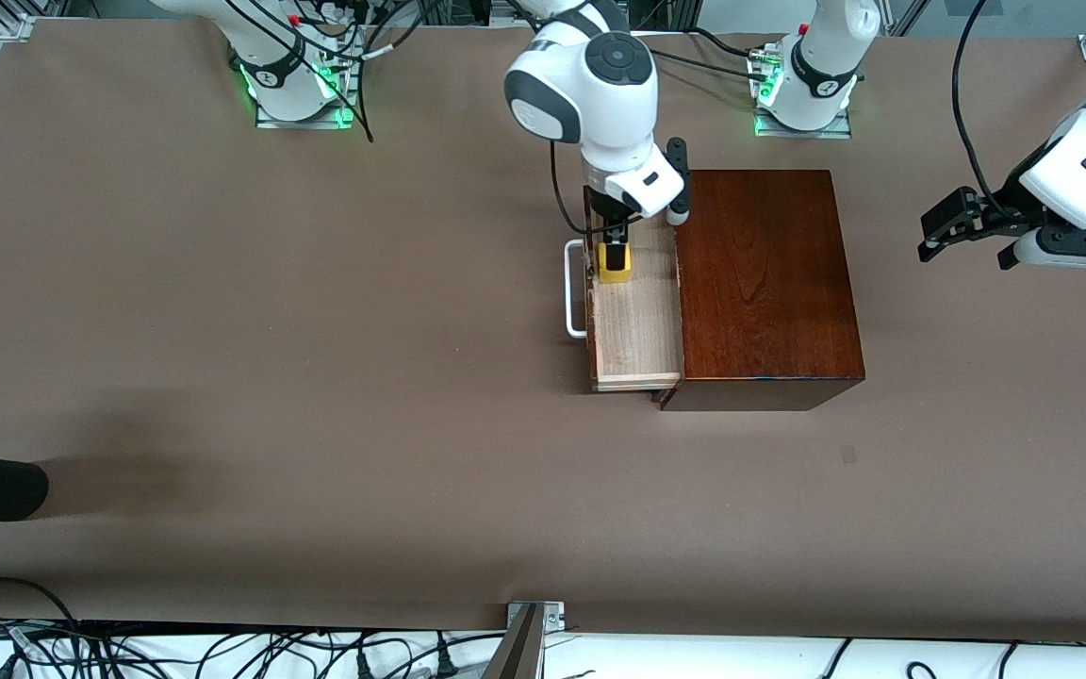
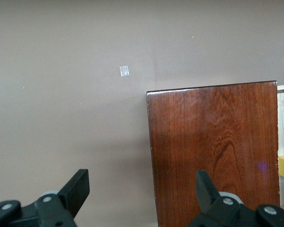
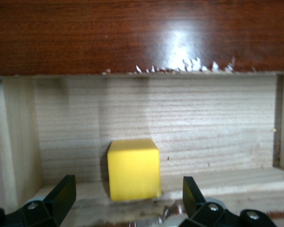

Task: Open drawer, take yellow block, close drawer
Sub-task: 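Lower the right gripper over the yellow cube in the drawer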

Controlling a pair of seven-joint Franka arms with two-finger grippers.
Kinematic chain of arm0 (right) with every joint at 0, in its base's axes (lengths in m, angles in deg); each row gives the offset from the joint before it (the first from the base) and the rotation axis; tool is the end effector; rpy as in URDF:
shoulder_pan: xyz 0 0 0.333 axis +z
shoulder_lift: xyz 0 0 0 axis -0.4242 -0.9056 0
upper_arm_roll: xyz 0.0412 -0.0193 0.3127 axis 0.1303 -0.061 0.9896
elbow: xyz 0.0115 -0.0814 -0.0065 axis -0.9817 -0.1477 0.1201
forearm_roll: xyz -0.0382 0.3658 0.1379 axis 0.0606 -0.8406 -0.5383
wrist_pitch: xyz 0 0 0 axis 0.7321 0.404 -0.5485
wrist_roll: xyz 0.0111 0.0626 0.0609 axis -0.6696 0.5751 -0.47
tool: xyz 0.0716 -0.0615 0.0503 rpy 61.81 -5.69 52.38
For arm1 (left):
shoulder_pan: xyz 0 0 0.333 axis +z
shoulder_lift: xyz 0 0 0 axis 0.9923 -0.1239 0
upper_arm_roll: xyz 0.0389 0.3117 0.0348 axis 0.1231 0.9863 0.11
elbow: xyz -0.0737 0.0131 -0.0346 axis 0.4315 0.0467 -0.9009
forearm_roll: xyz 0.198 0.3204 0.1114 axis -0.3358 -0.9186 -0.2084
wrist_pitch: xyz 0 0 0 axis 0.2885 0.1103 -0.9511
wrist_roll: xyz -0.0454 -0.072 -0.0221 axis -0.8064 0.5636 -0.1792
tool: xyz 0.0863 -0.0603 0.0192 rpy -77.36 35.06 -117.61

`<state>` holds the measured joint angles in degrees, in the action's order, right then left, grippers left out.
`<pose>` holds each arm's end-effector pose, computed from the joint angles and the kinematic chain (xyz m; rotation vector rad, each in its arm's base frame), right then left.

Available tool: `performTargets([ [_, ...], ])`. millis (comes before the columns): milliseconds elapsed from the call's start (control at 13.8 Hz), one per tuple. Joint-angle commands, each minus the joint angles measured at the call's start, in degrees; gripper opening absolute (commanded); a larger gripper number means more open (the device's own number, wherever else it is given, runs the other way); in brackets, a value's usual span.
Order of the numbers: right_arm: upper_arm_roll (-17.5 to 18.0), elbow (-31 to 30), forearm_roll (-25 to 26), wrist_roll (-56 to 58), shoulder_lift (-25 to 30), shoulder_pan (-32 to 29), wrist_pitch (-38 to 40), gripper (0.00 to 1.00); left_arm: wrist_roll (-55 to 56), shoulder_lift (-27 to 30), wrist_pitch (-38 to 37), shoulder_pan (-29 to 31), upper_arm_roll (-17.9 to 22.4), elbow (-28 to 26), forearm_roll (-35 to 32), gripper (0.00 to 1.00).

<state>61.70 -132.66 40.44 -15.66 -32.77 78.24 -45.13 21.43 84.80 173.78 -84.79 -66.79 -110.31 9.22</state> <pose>0.4202 0.6310 0.3568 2.1967 2.1855 0.2261 0.5542 -0.0355 0.5921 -3.1368 0.0872 -0.0193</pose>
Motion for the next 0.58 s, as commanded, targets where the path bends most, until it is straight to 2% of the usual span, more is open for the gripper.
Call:
performTargets([
  [0,-0.42,3.34,1.81,2.25,-2.72,0.82,0.58,1.00,-0.61,0.03,0.36,-0.64,-0.25,0.32,-1.11,1.00],
  [506,-0.69,3.43,2.96,3.31,-4.48,0.82,-1.17,1.00,-0.52,-0.06,0.45,-0.90,-0.68,0.41,-1.11,1.00],
])
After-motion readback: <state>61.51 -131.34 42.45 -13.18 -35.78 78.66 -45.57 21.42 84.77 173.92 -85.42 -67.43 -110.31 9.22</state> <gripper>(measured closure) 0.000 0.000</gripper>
